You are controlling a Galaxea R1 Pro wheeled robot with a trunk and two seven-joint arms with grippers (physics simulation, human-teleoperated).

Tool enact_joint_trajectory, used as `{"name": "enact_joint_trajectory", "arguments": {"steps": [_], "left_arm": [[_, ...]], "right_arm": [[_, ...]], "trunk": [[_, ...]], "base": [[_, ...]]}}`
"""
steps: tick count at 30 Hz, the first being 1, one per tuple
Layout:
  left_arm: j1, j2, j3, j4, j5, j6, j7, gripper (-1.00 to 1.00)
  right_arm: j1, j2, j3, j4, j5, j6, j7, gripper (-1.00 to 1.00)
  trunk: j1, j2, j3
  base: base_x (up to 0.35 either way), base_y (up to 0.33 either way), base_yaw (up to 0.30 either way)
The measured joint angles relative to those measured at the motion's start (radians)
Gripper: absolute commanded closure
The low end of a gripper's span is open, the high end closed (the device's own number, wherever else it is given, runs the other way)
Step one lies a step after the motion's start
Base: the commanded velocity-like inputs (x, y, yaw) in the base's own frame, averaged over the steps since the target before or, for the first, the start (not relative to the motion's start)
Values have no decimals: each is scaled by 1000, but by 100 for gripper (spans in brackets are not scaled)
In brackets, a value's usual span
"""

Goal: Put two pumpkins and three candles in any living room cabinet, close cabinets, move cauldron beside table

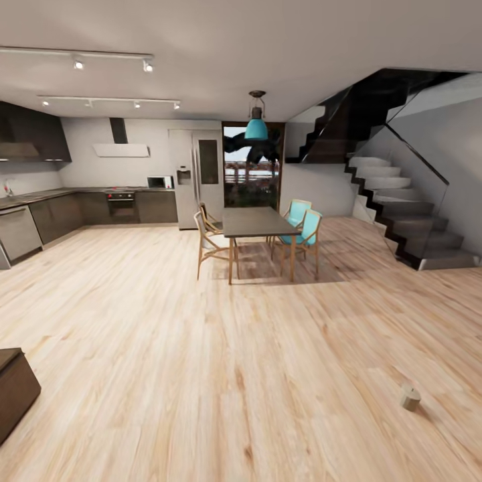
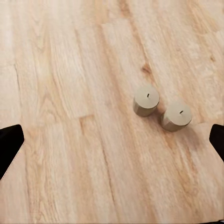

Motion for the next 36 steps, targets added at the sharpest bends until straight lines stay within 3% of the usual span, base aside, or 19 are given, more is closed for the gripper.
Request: {"name": "enact_joint_trajectory", "arguments": {"steps": [16, 32, 36], "left_arm": [[0, 0, 1, -1, 2, 0, 0, -100], [2, 0, 3, -14, 4, -2, 1, -100], [3, 0, 4, -15, 7, -2, 19, -100]], "right_arm": [[0, 1, 0, 0, 1, 0, -1, -100], [0, 2, 1, 0, 2, 0, -1, -100], [0, 2, 4, -2, 3, 0, 0, -100]], "trunk": [[0, 0, 0], [0, 0, 0], [16, -28, -12]], "base": [[112, 208, 0], [2, 18, 0], [0, 0, 0]]}}
